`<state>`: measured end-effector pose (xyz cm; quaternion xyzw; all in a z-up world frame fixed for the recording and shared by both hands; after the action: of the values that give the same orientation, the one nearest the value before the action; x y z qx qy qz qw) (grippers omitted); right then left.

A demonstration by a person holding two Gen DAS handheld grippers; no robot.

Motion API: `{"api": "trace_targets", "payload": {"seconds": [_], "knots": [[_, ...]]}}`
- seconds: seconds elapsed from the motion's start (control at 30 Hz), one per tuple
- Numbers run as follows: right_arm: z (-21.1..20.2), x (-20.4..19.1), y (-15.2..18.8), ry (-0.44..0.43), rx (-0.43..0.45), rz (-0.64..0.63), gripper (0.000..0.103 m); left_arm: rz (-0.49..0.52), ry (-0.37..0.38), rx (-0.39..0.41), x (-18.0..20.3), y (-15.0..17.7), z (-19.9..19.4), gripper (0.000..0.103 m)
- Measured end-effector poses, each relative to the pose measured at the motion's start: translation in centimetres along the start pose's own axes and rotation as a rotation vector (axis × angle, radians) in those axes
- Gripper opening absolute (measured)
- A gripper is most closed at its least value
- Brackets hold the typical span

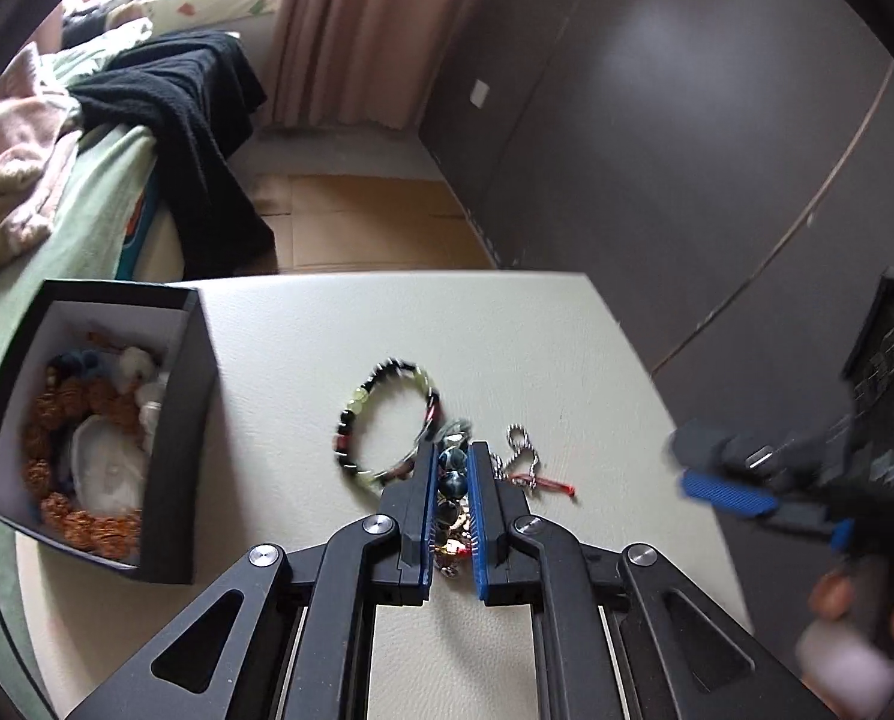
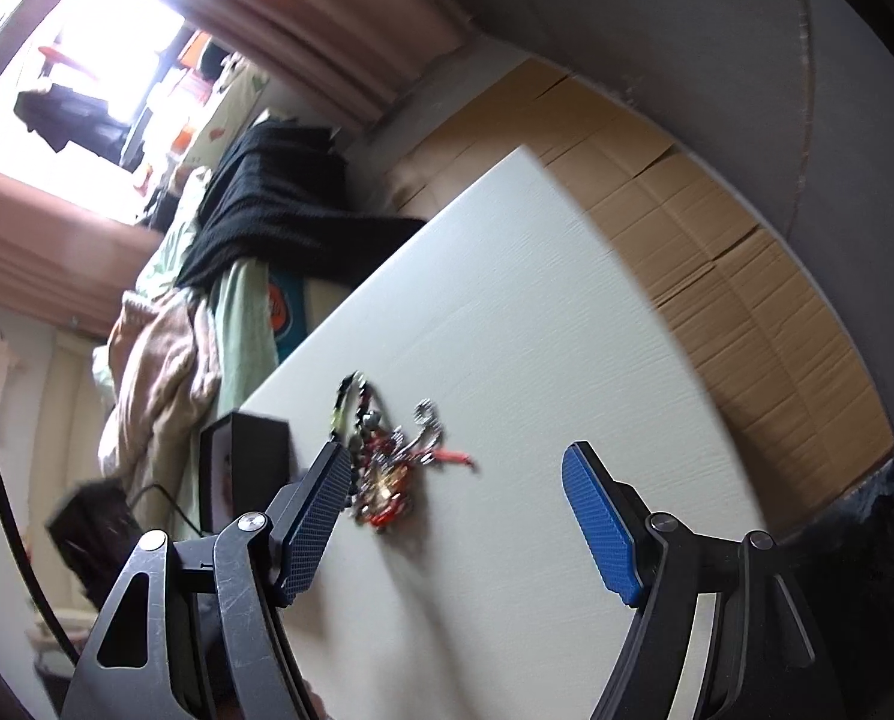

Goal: Organize jewelry

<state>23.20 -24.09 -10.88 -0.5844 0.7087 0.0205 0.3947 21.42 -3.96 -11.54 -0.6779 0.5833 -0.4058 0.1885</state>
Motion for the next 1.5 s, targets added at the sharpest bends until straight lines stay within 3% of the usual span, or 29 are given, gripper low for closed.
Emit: {"api": "trace_targets", "payload": {"seconds": [0.2,0.3,0.63,0.7,0.77,0.8,1.3,1.5], "knots": [[2.6,-1.4,2.1,-0.027,-0.083,-0.009,0.045,-0.038,0.016,0.044,-0.8,-1.4,-2.2,0.009],[3.8,-1.7,3.0,-0.035,-0.119,0.005,0.037,-0.054,0.023,0.063,-1.2,-1.9,-3.2,0.009],[6.7,-2.6,5.4,-0.003,-0.166,0.02,0.032,-0.085,0.021,0.093,-2.8,-2.3,-5.6,0.009],[6.9,-2.6,5.4,0.008,-0.161,0.02,0.018,-0.088,0.017,0.098,-3.1,-2.3,-6.0,0.009],[6.7,-2.7,5.5,-0.002,-0.146,0.039,0.014,-0.093,0.017,0.103,-3.3,-2.3,-6.4,0.009],[6.4,-2.8,5.4,-0.007,-0.135,0.036,0.006,-0.095,0.017,0.105,-3.4,-2.3,-6.6,0.009],[-0.4,-7.6,3.6,-0.179,0.062,-0.043,0.005,-0.136,0.036,0.161,-4.6,-2.7,-10.4,0.009],[-1.5,-9.5,3.3,-0.229,0.097,-0.058,0.005,-0.166,0.028,0.194,-6.0,-3.4,-11.6,0.009]]}}
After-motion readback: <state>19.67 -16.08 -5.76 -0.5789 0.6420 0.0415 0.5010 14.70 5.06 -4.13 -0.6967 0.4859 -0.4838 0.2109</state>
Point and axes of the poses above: each gripper's, at about its wrist camera, not at the fingertips, and z roughly the way its jaws point, x to its right, y to its underside, the point moved 6 cm from there along z, roughly the way its jaws point, and after that the axes turned 13 degrees about x, right-handed, at the moved point
